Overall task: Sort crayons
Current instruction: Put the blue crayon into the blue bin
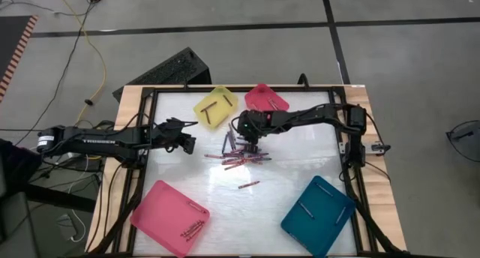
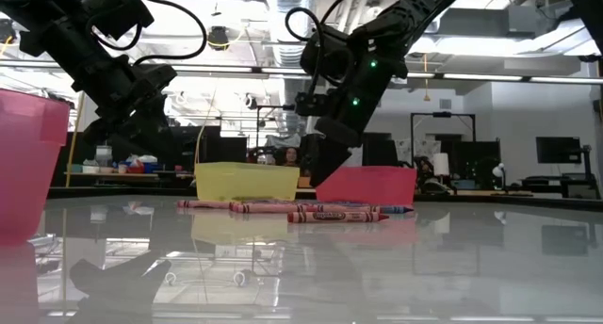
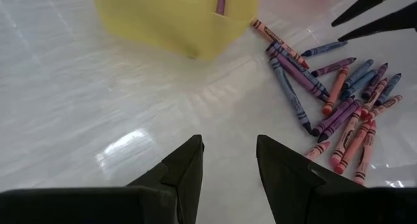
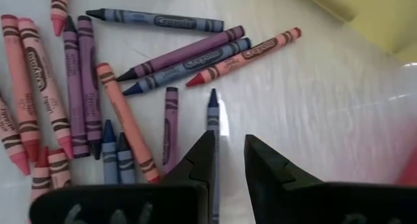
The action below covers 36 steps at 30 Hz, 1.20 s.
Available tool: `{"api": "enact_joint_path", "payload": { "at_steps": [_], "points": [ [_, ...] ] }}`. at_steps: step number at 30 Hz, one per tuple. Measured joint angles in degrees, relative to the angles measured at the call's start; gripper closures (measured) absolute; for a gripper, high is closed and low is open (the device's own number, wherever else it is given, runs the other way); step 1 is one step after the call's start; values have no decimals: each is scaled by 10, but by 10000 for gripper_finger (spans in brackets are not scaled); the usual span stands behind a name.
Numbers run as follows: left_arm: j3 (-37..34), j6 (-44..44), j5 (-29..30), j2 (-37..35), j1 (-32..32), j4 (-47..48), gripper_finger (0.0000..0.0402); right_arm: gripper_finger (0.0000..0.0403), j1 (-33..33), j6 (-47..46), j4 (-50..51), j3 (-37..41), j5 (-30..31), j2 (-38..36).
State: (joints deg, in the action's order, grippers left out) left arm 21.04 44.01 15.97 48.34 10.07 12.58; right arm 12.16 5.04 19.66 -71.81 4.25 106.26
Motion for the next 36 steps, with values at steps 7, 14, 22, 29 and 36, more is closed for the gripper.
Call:
{"api": "enact_joint_path", "payload": {
  "at_steps": [7, 14, 22, 29, 36],
  "points": [
    [0, 0, 2, 0, 0, 0, 269, 326, 0, 0, 0, 0, 0, 0],
    [0, 1, 1, 0, 0, 0, 269, 326, 0, -2, 0, 1, 1, 22],
    [0, 2, -2, 0, -1, 0, 269, 326, -1, 0, -1, -1, 1, 51],
    [0, 3, -3, 0, -3, 0, 269, 326, -2, -1, 10, -2, 2, 53],
    [0, 5, -3, 0, -3, 0, 269, 329, 2, -34, 14, -2, 2, 54]
  ]
}}
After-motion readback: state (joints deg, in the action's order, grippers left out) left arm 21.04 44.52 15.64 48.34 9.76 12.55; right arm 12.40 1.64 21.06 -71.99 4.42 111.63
